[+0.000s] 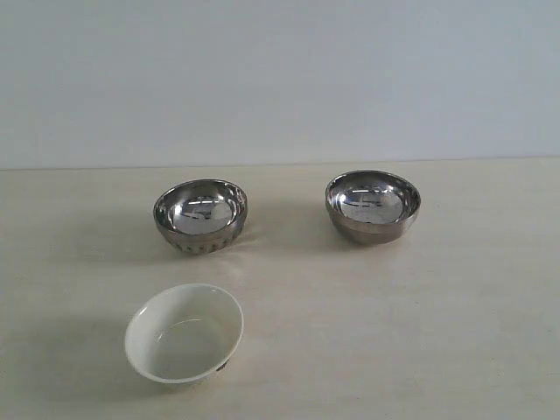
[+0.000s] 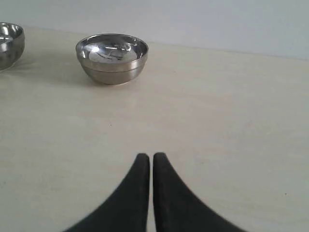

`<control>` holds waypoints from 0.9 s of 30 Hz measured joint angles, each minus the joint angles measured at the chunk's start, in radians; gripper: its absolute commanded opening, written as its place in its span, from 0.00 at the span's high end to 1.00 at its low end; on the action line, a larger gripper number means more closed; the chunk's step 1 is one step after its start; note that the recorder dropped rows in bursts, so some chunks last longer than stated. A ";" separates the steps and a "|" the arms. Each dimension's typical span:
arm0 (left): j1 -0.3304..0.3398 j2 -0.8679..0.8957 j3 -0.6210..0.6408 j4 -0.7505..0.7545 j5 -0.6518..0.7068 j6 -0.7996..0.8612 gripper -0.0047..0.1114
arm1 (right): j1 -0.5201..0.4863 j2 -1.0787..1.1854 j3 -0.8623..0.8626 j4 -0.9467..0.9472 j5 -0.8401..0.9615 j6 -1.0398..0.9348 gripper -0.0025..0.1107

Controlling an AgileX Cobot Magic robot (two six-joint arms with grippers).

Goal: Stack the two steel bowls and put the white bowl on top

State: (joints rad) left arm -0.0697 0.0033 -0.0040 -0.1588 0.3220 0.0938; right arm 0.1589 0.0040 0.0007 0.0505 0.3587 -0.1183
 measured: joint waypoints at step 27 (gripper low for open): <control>0.000 0.000 0.000 0.000 0.000 0.000 0.68 | 0.000 0.000 -0.070 0.014 -0.818 0.308 0.98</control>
State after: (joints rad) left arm -0.0697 0.0033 -0.0040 -0.1588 0.3220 0.0938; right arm 0.1589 0.0040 -0.0689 0.0649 -0.4595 0.1902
